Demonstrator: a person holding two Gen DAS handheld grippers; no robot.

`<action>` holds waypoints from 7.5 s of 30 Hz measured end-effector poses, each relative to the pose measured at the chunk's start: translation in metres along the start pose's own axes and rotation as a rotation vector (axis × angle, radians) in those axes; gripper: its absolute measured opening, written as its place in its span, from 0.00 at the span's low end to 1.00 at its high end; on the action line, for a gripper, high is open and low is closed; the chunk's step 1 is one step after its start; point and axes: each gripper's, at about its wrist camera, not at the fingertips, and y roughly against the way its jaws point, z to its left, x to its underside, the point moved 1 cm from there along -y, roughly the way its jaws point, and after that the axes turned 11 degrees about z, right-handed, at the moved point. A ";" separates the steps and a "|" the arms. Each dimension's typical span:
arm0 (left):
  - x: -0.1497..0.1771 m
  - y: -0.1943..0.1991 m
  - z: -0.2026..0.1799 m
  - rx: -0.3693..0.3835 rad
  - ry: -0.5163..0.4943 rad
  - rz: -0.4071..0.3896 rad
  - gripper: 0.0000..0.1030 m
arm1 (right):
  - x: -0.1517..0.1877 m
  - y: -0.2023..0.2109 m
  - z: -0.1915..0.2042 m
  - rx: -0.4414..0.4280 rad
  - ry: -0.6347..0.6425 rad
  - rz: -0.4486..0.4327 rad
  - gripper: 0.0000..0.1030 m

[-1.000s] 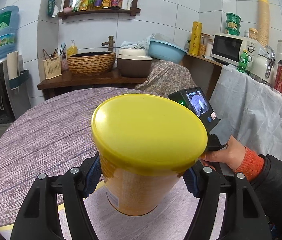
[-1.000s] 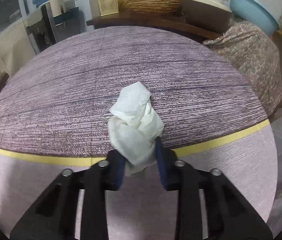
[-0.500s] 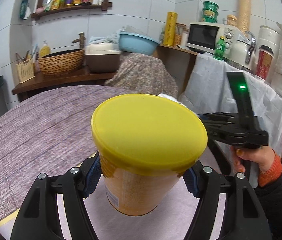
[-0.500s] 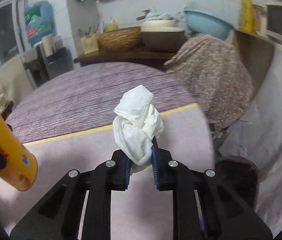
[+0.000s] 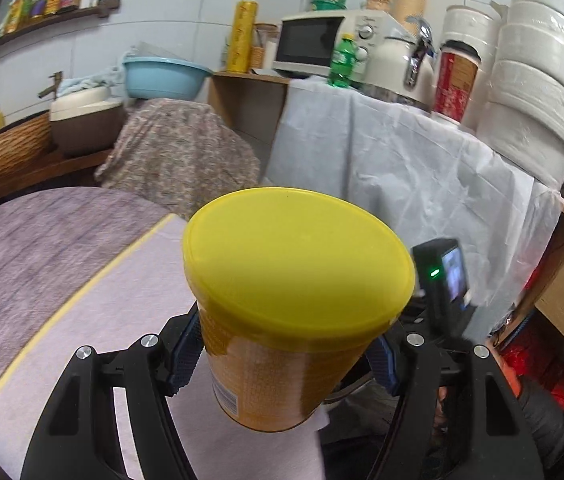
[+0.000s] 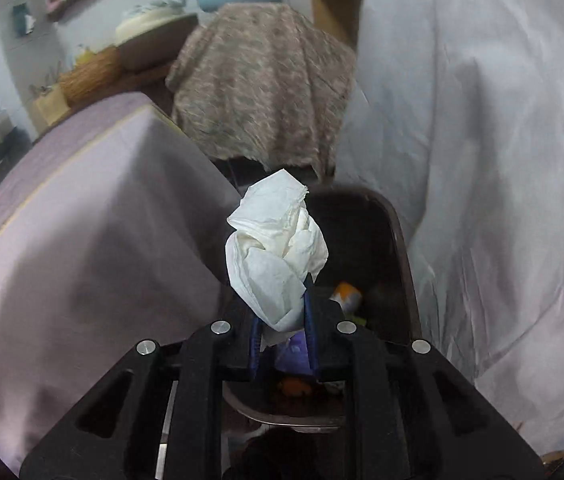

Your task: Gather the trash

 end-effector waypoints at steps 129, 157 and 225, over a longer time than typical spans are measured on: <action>0.166 0.202 0.099 -0.588 0.278 -0.307 0.95 | 0.146 0.201 0.208 -0.050 0.194 -0.562 0.94; 0.167 0.198 0.096 -0.586 0.268 -0.296 0.95 | 0.145 0.198 0.203 -0.062 0.192 -0.557 0.94; 0.164 0.198 0.095 -0.591 0.293 -0.280 0.95 | 0.145 0.196 0.207 -0.065 0.193 -0.544 0.94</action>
